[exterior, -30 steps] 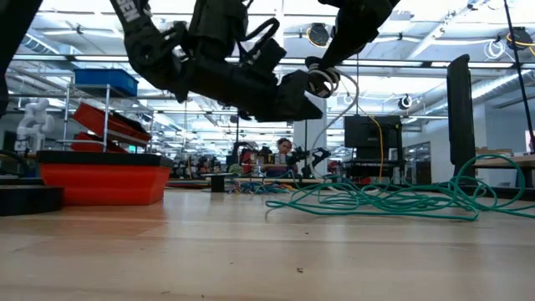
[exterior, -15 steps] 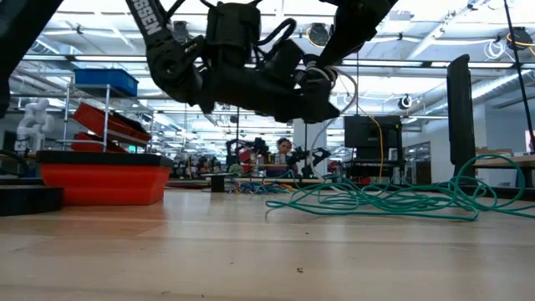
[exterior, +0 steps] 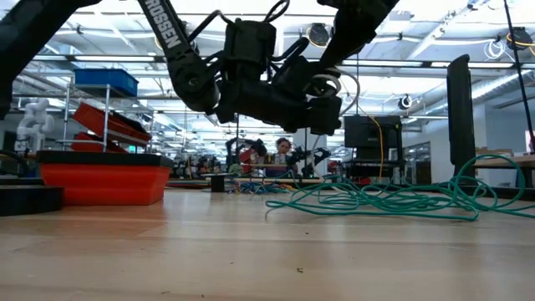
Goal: Coil cords
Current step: Uncoil the white wire from the spool, then coil the white wire onto the spool
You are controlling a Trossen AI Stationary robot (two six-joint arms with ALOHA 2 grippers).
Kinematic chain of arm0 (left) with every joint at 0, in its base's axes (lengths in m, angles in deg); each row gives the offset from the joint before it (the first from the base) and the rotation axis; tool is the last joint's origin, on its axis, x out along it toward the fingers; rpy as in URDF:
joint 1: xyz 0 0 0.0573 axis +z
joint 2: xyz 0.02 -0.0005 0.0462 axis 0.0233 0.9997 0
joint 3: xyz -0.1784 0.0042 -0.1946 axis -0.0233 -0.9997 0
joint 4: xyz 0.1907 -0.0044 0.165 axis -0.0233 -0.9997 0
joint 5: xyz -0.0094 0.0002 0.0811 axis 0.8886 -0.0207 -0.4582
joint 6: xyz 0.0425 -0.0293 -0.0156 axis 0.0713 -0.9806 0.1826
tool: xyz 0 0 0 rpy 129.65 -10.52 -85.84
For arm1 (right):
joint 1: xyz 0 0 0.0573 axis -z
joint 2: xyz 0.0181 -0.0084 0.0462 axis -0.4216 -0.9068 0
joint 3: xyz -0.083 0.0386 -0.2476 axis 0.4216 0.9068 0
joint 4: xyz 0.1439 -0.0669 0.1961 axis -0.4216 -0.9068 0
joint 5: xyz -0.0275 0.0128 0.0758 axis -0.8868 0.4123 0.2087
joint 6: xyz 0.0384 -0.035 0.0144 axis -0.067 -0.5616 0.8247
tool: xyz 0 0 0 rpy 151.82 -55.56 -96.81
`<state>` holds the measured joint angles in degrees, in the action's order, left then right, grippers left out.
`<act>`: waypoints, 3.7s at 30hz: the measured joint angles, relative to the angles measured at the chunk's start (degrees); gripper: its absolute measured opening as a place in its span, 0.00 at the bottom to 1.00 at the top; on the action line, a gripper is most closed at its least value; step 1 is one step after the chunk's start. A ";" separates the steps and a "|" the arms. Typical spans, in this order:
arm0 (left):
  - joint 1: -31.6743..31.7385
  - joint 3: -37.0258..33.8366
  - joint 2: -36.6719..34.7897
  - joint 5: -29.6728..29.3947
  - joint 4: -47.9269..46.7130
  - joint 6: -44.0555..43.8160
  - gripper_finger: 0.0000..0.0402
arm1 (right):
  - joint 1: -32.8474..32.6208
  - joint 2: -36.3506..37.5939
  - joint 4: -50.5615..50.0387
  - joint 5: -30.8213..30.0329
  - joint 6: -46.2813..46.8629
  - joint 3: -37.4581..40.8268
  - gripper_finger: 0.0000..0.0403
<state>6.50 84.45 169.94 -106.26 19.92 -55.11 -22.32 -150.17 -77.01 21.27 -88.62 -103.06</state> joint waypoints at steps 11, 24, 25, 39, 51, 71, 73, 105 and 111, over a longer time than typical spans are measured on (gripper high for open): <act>-0.60 -0.66 0.07 -0.51 -2.99 -0.61 0.34 | -0.21 2.97 2.29 0.06 2.93 -0.04 0.13; -2.38 -0.70 -2.21 -1.71 -5.81 4.58 0.33 | -0.17 11.32 -9.68 -0.38 9.90 -0.04 0.01; -2.61 -0.70 -2.21 -1.58 -6.66 4.54 0.33 | -0.43 11.37 -13.01 -0.39 11.55 -0.04 0.01; -15.03 1.98 -2.32 22.55 -15.73 13.18 0.33 | -15.33 12.46 -15.06 2.63 27.06 18.45 0.19; -12.96 20.41 -1.88 29.52 -52.33 16.37 0.33 | -23.73 12.48 3.10 1.90 35.46 30.41 0.20; -12.80 23.46 3.00 29.57 -54.86 26.16 0.34 | -30.62 11.63 3.32 -2.58 50.62 30.42 0.20; -12.79 23.60 3.19 29.50 -55.24 27.21 0.34 | -30.62 11.06 4.17 -3.42 53.22 30.42 0.20; -12.84 23.74 3.82 29.76 -54.66 34.55 0.34 | -30.87 4.76 12.22 -3.59 67.36 30.36 0.20; -12.82 23.74 3.82 29.94 -54.80 34.55 0.34 | -31.86 7.21 6.43 -0.55 68.73 30.32 0.20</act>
<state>-6.33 108.18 173.77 -76.32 -34.88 -20.55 -54.19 -142.96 -70.57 20.72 -19.89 -72.74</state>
